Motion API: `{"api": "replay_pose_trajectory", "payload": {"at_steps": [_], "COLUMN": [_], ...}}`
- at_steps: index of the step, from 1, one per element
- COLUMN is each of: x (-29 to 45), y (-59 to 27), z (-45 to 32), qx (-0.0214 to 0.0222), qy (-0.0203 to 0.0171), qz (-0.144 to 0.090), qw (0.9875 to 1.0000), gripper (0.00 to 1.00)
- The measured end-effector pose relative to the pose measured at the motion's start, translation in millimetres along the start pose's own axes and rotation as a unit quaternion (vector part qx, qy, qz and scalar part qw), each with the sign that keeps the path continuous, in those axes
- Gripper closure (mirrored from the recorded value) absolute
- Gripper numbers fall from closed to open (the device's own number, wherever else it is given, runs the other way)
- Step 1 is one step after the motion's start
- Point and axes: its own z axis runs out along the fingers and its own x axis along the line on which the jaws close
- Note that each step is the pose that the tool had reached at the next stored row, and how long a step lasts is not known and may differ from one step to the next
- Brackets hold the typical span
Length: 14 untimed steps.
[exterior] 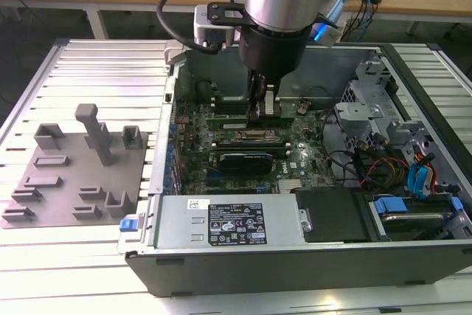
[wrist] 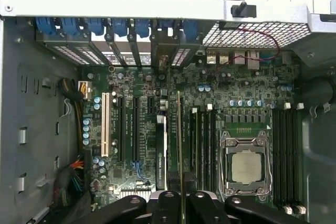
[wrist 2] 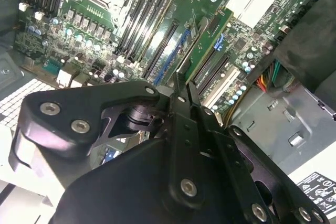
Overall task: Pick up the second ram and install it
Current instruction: 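Insert the second ram into the second slot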
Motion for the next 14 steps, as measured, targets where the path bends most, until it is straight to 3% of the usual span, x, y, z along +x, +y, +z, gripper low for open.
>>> {"api": "replay_pose_trajectory", "payload": {"at_steps": [5, 7, 8, 14], "x": [-3.8, -18.1, -20.1, -22.2], "y": [-0.1, -0.1, -0.2, -2.9], "z": [3.7, 5.6, 6.3, 19.3], "qx": [0.0, 0.0001, 0.0, 0.0], "qy": [0.0, 0.0, -0.0001, -0.0001], "qz": [0.0, 0.0, 0.0, 0.0], "qw": [1.0, 1.0, 1.0, 1.0], "gripper": [0.89, 0.89, 0.89, 0.89]}}
